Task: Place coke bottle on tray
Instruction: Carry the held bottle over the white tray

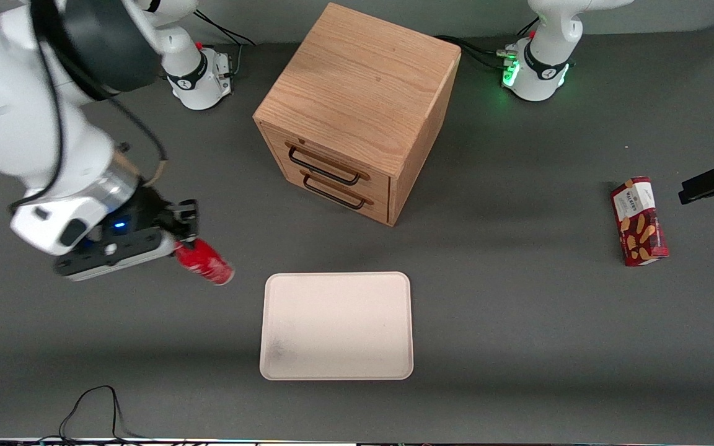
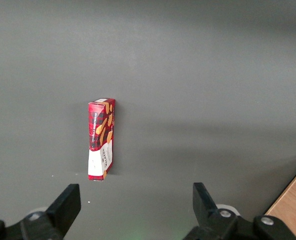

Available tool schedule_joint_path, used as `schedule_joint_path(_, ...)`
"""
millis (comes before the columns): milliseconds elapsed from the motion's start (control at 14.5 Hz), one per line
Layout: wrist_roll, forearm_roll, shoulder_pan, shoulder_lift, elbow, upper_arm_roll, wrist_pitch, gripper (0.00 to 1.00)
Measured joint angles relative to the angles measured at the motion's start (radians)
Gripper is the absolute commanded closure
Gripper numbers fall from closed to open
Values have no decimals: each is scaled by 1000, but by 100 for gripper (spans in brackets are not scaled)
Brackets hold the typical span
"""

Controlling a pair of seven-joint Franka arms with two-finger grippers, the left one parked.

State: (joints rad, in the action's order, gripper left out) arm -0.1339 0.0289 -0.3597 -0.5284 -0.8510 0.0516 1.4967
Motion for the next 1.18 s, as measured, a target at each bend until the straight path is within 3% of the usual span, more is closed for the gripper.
schedule_joint_path(346, -24, 0, -35, -55, -10, -7, 63, 100)
schedule_joint_path(1176, -23, 1, -23, -369, -28, -17, 367, 100)
